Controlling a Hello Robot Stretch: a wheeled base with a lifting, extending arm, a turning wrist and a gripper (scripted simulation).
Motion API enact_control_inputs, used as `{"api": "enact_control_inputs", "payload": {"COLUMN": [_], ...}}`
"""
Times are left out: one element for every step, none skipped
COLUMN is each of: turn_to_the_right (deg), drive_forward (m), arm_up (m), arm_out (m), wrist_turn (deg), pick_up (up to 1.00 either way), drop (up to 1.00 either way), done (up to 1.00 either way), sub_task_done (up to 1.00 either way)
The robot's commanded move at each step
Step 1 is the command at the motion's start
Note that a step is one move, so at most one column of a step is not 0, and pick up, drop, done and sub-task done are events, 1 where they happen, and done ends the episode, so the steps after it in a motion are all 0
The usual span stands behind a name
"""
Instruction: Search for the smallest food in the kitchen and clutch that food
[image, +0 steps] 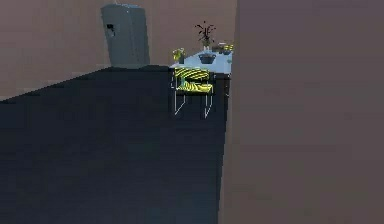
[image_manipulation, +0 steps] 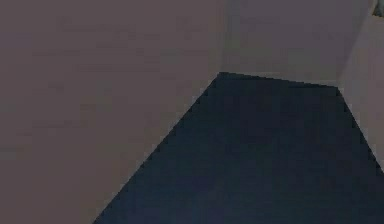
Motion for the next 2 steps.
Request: {"api": "enact_control_inputs", "payload": {"turn_to_the_right": [0.0,-45.0], "drive_forward": [0.25,0.00], "arm_up": [0.00,0.00], "arm_out": [0.00,0.00], "wrist_turn": [0.0,0.0], "pick_up": [0.00,0.00], "drop": [0.00,0.00], "done": [0.00,0.00], "sub_task_done": [0.00,0.00]}}
